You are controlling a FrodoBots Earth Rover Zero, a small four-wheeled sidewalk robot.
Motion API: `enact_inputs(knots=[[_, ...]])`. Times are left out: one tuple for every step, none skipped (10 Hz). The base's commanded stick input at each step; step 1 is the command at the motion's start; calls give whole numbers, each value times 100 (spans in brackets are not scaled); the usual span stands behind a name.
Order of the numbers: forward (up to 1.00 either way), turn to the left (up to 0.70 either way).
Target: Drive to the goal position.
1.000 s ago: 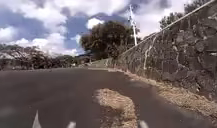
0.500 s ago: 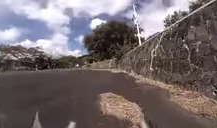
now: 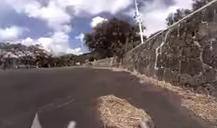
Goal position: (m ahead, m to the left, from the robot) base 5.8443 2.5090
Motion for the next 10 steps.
enact_inputs(knots=[[50,25],[50,25],[50,0],[50,0],[50,0],[50,0],[50,0],[50,0],[50,0],[50,0]])
